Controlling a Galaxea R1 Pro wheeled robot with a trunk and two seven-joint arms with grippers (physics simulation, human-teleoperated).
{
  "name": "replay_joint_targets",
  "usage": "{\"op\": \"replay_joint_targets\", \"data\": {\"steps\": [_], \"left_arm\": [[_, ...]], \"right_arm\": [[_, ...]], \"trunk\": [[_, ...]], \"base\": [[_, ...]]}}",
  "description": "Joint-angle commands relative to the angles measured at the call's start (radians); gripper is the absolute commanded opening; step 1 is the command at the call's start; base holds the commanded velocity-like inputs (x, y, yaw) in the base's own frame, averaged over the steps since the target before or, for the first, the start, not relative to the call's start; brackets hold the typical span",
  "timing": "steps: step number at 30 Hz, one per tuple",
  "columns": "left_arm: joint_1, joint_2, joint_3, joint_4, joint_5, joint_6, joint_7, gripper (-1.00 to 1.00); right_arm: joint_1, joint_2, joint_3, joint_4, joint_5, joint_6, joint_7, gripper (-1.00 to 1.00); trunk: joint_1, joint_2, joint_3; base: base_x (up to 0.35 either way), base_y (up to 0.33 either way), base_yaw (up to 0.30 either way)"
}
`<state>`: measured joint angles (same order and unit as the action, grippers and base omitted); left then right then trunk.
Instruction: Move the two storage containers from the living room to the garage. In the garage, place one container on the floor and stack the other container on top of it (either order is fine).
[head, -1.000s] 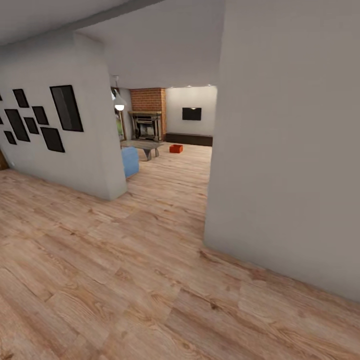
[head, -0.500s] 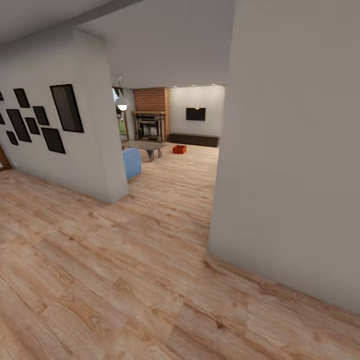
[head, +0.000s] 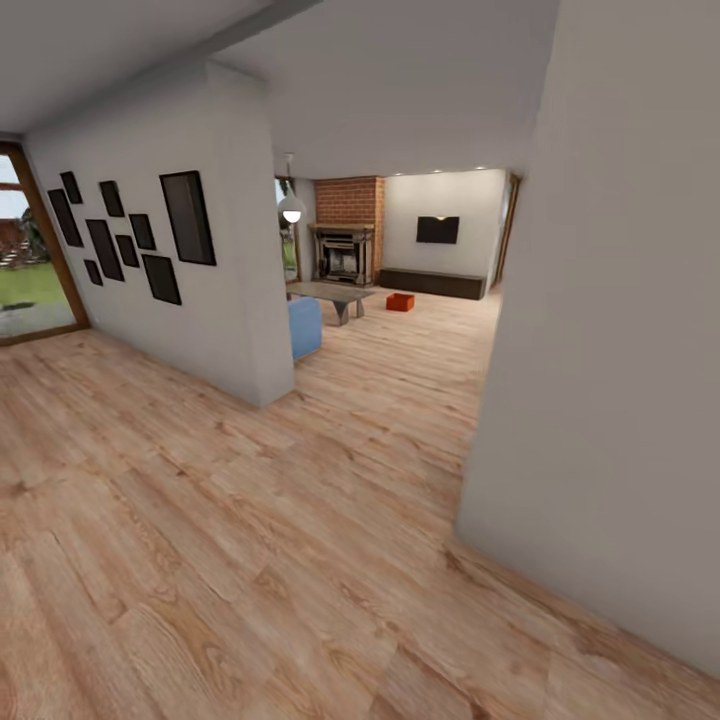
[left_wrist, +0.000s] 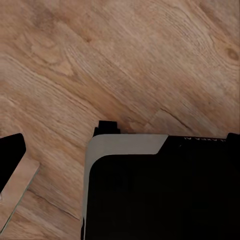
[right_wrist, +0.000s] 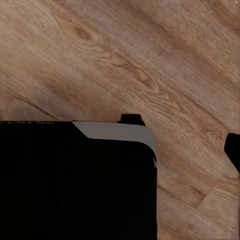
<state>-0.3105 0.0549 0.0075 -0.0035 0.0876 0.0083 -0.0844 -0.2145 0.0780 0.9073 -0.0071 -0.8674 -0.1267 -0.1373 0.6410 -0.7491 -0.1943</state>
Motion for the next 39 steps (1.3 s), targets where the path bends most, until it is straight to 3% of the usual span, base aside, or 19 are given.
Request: {"op": "replay_joint_targets", "data": {"steps": [1,27,39], "left_arm": [[-0.001,0.0,0.0,0.0,0.009,0.001,-0.005,1.0],[-0.001,-0.001,0.0,0.0,0.009,0.001,-0.005,1.0],[-0.001,-0.001,0.0,0.0,0.009,0.001,-0.005,1.0]], "right_arm": [[0.0,0.0,0.008,0.0,-0.008,-0.002,-0.004,1.0],[0.0,-0.001,0.007,-0.001,-0.008,-0.002,-0.004,1.0],[0.0,-0.001,0.007,-0.001,-0.043,-0.002,-0.004,1.0]], "trunk": [[0.001,-0.001,-0.001],[0.001,-0.001,0.008],[0.001,-0.001,0.017]], "base": [[0.322,0.0,0.273],[0.322,0.0,0.268],[0.322,0.0,-0.066]]}}
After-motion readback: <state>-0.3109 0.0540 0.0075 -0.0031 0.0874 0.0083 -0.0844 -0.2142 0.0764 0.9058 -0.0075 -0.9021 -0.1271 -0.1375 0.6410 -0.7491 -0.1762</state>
